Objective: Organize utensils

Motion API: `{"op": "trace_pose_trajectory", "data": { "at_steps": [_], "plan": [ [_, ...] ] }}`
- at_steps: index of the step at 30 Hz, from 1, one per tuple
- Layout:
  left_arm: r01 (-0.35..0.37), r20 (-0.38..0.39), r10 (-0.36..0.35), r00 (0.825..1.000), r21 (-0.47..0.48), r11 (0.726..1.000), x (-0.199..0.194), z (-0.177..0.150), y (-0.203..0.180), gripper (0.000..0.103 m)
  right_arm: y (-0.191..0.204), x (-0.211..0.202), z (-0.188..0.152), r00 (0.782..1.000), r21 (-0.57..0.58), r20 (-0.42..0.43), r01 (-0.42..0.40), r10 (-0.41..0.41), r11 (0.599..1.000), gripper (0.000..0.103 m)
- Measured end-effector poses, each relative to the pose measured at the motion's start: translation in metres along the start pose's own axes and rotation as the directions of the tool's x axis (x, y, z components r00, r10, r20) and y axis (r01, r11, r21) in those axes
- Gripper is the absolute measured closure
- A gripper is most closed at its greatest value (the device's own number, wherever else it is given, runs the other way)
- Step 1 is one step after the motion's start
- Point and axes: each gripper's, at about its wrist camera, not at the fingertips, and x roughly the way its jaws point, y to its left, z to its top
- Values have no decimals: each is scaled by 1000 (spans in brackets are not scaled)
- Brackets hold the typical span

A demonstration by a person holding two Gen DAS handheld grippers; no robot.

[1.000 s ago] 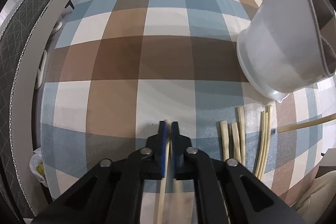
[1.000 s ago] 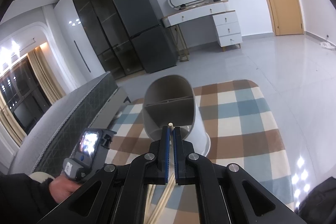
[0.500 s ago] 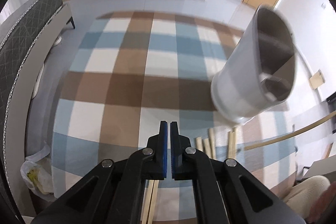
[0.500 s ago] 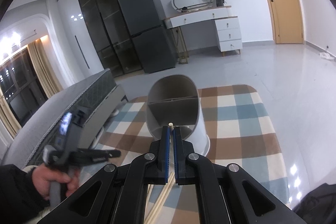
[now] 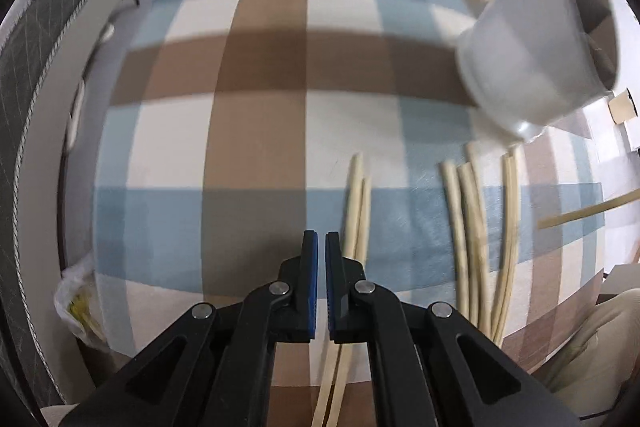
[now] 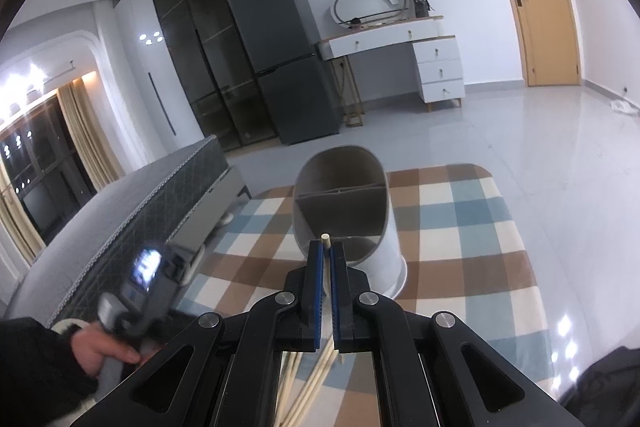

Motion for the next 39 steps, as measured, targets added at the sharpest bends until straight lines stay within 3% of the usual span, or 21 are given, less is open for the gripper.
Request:
{"op": "trace_pose_trajectory", "data": {
  "at_steps": [3, 4, 5, 7, 18, 25, 36, 39],
  "plan": [
    [13, -7, -13, 1000, 10, 1000, 6, 2, 0, 97, -5, 1, 1, 1000, 19, 1, -8, 8, 1000, 100],
    [13, 5, -13, 1000, 20, 1000, 6, 4, -2, 84, -4, 1, 1, 1000, 20, 2, -10, 10, 1000, 100],
    [19, 13, -19, 1000, 28, 999, 6, 4, -3, 77, -4, 1, 1, 1000, 19, 3, -13, 13, 1000, 100],
    [-4, 20, 3, 1000, 36, 999, 9, 5, -6, 49, -4, 2, 2, 1000, 18, 3, -20, 20, 1000, 100],
    [-35, 69, 30, 997, 85, 996, 8, 3, -19, 47, -8, 0, 5, 999, 35, 10, -36, 36, 999, 100],
    [-74, 49, 68, 996, 144, 987, 4, -8, -32, 41, -9, 0, 7, 999, 43, 15, -39, 39, 998, 100],
    [-65, 55, 59, 997, 114, 991, 3, -3, -23, 43, -10, -2, 7, 999, 48, 19, -39, 38, 998, 100],
    [-33, 77, 27, 997, 85, 996, -2, 2, -19, 43, -11, -2, 7, 999, 50, 19, -41, 40, 998, 100]
  ]
}}
